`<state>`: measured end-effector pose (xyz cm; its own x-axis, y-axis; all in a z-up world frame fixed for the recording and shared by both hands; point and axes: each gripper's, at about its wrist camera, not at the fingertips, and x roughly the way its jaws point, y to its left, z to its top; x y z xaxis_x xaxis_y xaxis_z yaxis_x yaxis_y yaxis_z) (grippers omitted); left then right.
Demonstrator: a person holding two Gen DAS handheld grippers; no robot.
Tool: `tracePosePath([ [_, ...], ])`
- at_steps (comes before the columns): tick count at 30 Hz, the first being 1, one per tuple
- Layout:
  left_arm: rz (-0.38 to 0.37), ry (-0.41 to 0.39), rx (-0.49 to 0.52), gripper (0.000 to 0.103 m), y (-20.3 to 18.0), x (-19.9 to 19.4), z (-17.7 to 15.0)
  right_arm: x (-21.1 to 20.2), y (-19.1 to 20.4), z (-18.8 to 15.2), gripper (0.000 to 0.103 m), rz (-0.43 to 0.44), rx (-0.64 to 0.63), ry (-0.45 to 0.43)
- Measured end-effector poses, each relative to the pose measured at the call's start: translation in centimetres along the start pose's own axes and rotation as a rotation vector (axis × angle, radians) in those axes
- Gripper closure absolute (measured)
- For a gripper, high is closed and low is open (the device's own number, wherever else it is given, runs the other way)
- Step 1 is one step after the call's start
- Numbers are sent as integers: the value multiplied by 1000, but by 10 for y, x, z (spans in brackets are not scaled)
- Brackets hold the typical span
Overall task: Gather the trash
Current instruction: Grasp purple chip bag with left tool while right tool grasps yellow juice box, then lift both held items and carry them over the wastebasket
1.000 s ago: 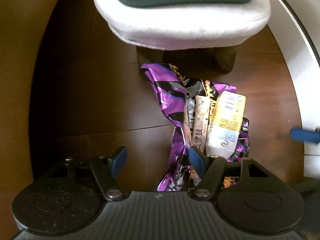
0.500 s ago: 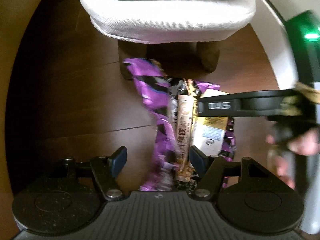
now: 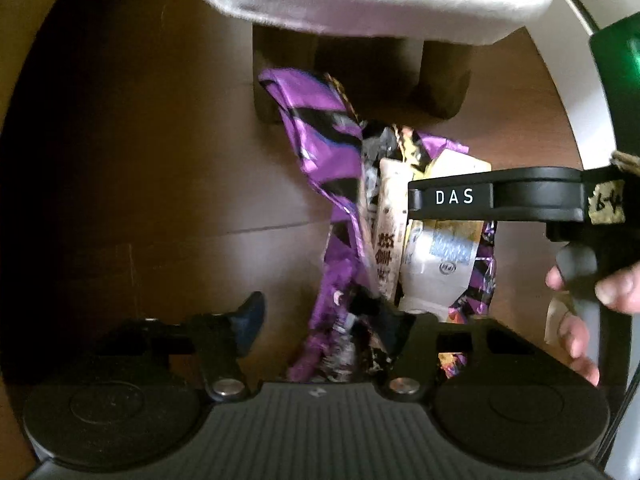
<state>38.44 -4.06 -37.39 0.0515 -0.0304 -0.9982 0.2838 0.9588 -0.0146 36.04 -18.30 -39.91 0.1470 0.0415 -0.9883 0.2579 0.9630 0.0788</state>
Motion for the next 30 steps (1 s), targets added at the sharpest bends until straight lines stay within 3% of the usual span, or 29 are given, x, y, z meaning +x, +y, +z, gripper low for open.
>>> tracePosePath([
  [2, -7, 21, -12, 62, 2, 5, 0, 6, 3, -2, 25, -2, -13, 2],
  [6, -12, 27, -4, 66, 1, 8, -1, 5, 8, -9, 32, -1, -34, -1],
  [8, -14, 23, -3, 67, 2, 9, 0, 2, 8, -12, 44, 12, -37, 5],
  [18, -2, -22, 78, 82, -8, -17, -2, -40, -7, -25, 46, -18, -149, -45],
  [24, 50, -55, 100, 83, -15, -40, 2, -70, -23, -34, 48, -24, -198, -76],
  [30, 159, -88, 153, 83, -21, -75, -2, -107, -35, -42, 50, -3, -178, -120],
])
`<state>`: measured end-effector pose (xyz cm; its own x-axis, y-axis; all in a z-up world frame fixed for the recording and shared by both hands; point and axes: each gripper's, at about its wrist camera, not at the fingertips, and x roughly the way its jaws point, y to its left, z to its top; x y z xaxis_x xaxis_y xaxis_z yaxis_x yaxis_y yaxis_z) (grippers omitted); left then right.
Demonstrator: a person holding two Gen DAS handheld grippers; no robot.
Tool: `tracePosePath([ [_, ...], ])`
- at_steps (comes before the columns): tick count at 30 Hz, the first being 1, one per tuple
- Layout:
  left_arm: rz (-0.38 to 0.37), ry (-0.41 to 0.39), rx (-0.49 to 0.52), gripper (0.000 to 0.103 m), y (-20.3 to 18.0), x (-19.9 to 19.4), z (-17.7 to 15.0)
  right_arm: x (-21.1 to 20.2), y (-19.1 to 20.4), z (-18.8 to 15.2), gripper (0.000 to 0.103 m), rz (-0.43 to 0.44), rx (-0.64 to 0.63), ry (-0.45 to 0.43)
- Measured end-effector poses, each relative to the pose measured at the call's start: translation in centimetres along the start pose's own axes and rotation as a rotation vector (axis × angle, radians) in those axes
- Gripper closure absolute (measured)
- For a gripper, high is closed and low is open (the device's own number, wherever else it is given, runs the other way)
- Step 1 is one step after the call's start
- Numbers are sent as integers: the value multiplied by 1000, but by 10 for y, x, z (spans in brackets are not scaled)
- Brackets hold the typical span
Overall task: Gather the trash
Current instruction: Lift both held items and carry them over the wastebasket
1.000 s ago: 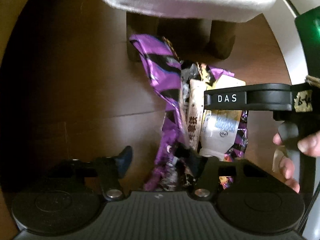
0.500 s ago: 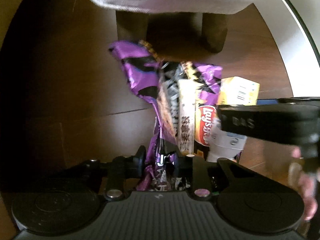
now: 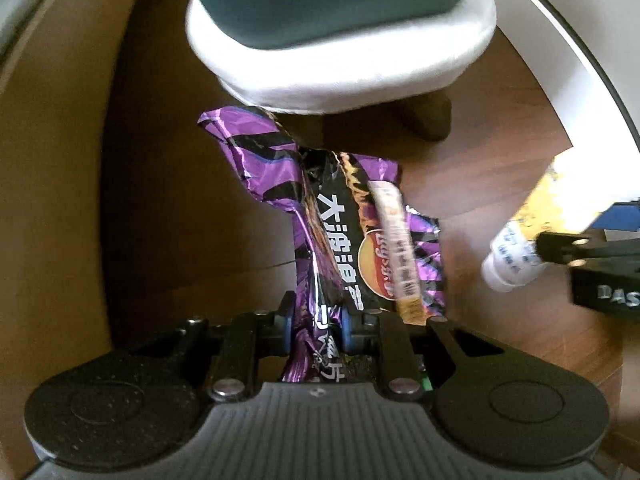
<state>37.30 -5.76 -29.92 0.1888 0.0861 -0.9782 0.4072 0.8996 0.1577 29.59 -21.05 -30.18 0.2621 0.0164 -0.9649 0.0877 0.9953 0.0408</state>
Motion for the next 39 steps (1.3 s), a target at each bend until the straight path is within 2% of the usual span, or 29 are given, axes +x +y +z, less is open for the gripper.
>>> tracePosePath([
  [7, 22, 5, -50, 83, 13, -35, 2, -45, -11, 8, 51, 38, 55, -70],
  [10, 17, -27, -74, 83, 16, -63, 1, -67, -12, 17, 51, 58, 39, -125],
  [16, -8, -104, -64, 83, 16, -124, 1, -143, -20, 39, 51, 60, -4, -277],
  [19, -34, -158, -40, 83, 7, -154, 0, -169, -32, 45, 51, 71, 14, -334],
  [24, -76, -258, -16, 83, -5, -205, -5, -213, -41, 55, 51, -44, -21, -453],
  [26, -90, -302, -5, 83, -12, -230, -8, -225, -45, 61, 52, -59, -17, -492],
  [36, -116, -501, 44, 83, -11, -342, -16, -299, -45, 64, 52, -46, 18, -651],
  [39, -96, -567, 61, 83, -23, -364, -12, -323, -47, 68, 52, -47, 30, -708],
])
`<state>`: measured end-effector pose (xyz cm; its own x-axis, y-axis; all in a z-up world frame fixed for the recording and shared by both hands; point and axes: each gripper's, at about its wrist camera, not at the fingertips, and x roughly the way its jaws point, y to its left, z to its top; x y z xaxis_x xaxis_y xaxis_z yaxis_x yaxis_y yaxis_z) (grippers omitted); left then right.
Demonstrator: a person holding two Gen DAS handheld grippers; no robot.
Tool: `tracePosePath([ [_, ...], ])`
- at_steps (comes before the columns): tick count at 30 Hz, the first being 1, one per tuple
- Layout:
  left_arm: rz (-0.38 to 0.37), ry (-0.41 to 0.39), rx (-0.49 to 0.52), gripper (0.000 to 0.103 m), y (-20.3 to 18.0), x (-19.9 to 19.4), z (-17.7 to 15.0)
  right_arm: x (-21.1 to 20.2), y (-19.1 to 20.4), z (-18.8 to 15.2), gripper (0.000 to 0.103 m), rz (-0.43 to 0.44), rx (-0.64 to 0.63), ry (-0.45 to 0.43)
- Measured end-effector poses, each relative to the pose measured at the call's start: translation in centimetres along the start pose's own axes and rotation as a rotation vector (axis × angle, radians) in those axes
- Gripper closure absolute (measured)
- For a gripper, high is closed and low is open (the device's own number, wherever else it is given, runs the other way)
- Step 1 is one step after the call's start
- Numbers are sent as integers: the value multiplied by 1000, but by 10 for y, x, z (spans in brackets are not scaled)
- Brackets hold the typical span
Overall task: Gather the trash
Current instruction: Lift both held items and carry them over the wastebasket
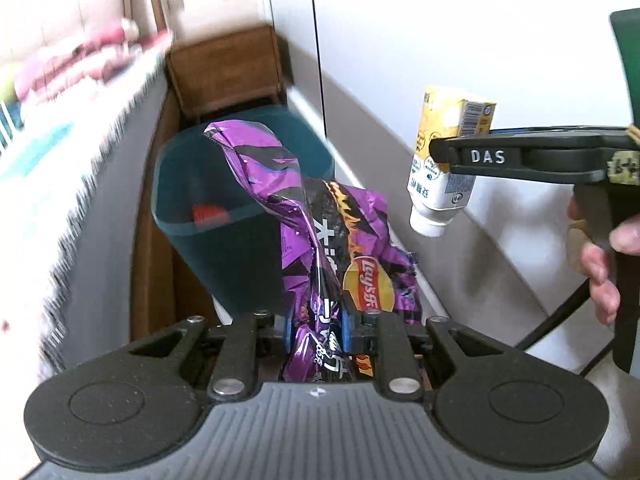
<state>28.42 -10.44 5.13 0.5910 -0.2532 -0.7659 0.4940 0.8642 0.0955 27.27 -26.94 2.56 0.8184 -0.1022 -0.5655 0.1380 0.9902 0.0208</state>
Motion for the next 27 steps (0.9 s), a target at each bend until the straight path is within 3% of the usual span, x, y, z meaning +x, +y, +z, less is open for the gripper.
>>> tracePosePath([
  [10, 90, -183, 37, 83, 9, -44, 63, -30, 5, 49, 52, 21, -2, -142],
  [20, 210, -224, 22, 83, 33, -25, 104, -33, 31, 81, 53, 59, -89, -199],
  [27, 230, -217, -36, 83, 60, 3, 118, -19, 46, 86, 53, 108, -132, -192],
])
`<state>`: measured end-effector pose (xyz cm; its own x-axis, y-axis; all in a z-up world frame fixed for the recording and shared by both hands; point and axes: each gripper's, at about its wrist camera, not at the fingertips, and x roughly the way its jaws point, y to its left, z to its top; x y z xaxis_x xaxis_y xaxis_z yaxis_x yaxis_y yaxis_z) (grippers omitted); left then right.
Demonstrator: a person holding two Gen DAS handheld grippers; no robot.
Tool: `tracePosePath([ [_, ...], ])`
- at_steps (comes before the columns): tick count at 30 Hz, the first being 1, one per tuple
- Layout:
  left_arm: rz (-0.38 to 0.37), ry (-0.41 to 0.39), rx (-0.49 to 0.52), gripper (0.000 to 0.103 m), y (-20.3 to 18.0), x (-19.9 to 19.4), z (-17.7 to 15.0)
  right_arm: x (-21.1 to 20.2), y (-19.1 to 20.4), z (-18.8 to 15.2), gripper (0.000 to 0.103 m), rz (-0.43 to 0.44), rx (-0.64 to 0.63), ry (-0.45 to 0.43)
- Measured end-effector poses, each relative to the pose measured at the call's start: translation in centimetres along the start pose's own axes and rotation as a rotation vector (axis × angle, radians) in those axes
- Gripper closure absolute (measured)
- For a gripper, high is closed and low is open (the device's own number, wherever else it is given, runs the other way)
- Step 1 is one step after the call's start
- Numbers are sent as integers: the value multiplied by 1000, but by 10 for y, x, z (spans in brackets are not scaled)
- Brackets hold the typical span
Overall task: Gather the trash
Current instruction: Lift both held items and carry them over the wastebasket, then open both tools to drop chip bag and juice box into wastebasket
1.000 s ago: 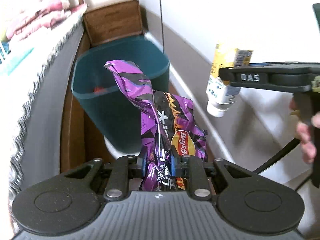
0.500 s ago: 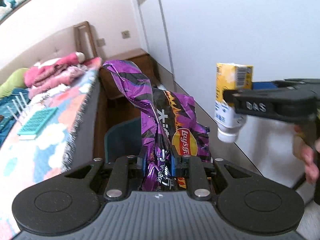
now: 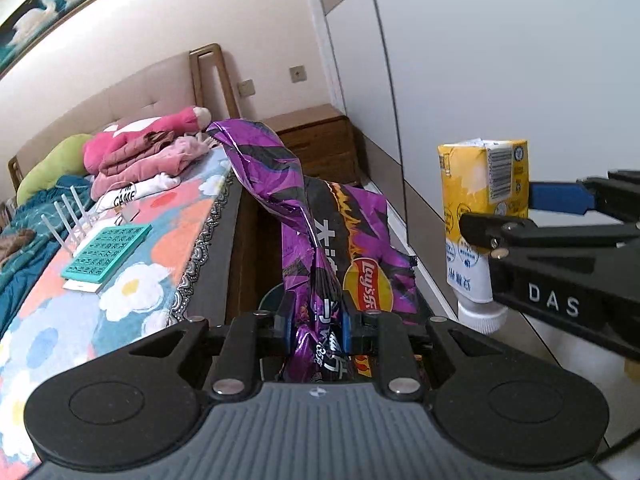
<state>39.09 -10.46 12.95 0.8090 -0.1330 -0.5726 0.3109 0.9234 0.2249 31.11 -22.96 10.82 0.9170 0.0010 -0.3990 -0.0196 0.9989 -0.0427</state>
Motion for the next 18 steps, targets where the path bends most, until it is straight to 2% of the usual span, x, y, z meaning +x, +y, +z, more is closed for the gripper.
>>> tracePosePath([
  [3, 2, 13, -45, 83, 12, 22, 3, 21, 8, 3, 53, 13, -9, 8],
  [8, 48, 6, -69, 83, 22, 55, 8, 61, 17, 3, 53, 25, 16, 59],
  [12, 16, 55, -104, 83, 30, 89, 6, 89, 23, -6, 53, 20, 36, 110],
  [18, -15, 122, -114, 83, 28, 132, -18, 116, 23, -28, 53, 13, 45, 179],
])
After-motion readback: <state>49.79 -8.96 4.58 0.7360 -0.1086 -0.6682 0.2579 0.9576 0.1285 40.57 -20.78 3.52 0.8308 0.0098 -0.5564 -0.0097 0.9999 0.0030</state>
